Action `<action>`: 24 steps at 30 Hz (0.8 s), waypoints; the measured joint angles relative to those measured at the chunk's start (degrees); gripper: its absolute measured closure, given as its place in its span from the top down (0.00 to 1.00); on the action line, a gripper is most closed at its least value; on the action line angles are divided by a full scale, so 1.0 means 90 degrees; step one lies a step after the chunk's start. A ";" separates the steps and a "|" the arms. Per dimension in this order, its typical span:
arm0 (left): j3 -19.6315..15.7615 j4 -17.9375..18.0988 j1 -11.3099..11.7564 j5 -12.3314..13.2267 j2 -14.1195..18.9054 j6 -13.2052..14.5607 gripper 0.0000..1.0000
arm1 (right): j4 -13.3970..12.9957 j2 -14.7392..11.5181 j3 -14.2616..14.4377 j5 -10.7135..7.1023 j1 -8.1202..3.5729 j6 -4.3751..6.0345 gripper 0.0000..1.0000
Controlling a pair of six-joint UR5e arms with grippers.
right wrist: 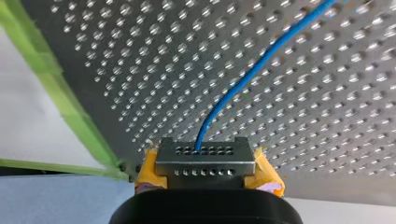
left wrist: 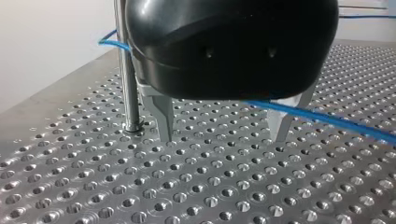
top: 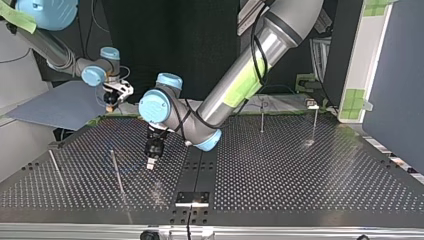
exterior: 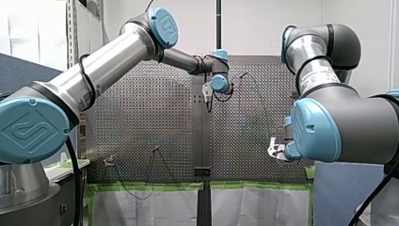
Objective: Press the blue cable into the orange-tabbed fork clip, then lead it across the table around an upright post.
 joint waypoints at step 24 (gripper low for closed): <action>0.0002 -0.0149 -0.0041 -0.0106 0.0003 0.0052 1.00 | -0.0677 0.0691 -0.0045 -0.0067 -0.0484 -0.0275 0.00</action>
